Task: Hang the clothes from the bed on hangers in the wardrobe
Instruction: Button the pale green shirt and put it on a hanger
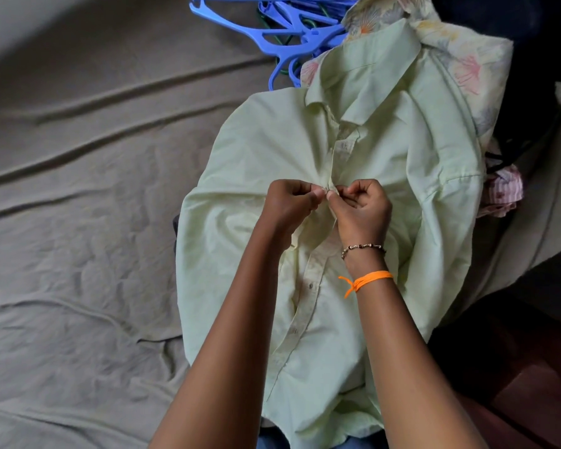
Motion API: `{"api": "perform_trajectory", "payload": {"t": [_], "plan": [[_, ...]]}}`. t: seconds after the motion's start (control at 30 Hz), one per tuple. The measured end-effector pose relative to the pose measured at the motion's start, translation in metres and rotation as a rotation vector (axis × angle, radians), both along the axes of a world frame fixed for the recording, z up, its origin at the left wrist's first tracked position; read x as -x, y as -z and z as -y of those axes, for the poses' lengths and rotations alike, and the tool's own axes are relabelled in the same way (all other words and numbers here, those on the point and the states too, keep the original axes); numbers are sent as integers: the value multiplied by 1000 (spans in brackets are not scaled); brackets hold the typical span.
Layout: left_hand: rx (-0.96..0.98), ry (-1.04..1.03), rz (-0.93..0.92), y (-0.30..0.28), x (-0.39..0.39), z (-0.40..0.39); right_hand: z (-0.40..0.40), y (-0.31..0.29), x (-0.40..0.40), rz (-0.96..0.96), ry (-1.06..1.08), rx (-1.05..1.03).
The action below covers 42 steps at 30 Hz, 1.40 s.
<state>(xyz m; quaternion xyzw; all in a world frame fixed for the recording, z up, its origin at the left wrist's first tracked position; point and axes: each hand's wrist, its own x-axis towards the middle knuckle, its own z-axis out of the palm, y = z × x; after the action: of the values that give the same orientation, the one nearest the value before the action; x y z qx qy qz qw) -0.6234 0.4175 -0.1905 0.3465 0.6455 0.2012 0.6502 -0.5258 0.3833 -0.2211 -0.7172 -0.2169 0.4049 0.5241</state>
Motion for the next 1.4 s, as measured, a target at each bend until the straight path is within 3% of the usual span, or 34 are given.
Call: {"api": "perform_trajectory", "payload": {"t": [0.27,0.77,0.93,1.07,1.13,1.23,1.3,1.33,1.4], "plan": [[136,-50,-45,-2,-2,-5,3,-5,4,-59,82,-68],[268,-49,120,8,8,-4,1,-6,-15,-52,-213,22],[279,-31,197,9,15,-1,5,-6,-10,92,-209,-6],[208,-64,59,9,8,1,10,-3,-2,227,-255,-12],[180,-30,24,10,8,-2,9,-4,-10,130,-271,42],[184,73,132,8,12,-5,-1,-16,-26,-383,-237,138],[151,18,138,7,10,-2,-8,-19,-31,-516,-198,189],[86,-33,78,5,7,3,-9,-19,-31,-434,-164,183],[-110,-57,-190,6,6,22,0,-18,-25,-34,-104,111]]}}
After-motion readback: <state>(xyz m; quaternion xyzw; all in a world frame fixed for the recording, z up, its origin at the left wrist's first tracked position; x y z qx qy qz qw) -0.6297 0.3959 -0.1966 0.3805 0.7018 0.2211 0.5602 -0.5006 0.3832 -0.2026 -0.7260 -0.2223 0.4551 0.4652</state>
